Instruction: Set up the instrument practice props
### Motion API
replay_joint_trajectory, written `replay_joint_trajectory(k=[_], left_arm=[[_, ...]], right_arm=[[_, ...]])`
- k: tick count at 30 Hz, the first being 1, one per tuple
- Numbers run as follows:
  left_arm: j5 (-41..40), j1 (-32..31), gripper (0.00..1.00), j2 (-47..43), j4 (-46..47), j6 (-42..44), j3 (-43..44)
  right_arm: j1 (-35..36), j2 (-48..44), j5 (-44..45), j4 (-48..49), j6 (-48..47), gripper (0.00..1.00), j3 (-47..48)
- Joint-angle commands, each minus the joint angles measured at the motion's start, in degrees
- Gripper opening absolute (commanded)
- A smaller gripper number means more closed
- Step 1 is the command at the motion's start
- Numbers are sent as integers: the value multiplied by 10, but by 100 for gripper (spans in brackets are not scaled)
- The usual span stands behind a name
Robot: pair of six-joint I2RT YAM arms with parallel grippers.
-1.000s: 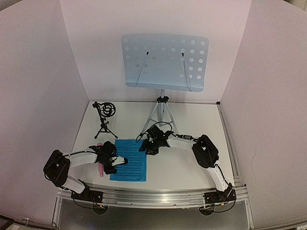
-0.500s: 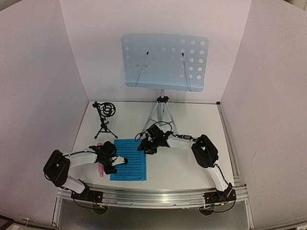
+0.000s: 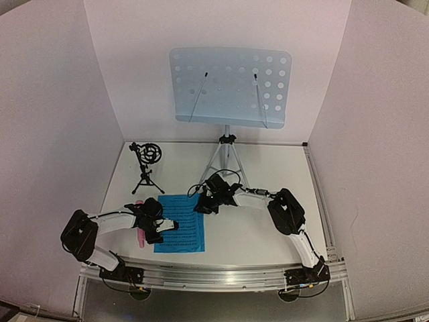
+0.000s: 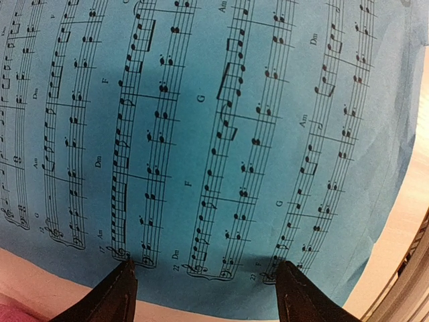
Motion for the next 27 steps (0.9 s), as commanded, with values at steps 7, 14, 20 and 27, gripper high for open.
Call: replay_joint_trajectory(k=[7, 14, 20, 27], left_arm=[[-9, 0, 71, 3, 22, 12, 0], [8, 1, 75, -4, -25, -23, 40], [43, 4, 82, -27, -90, -71, 107], [125, 14, 84, -103, -131, -127, 151]], right_arm=[[-5, 2, 15, 8, -7, 0, -20], [-4, -30, 35, 6, -41, 0, -19], [-1, -76, 51, 2, -73, 0, -17], [17, -139, 40, -30, -106, 0, -23]])
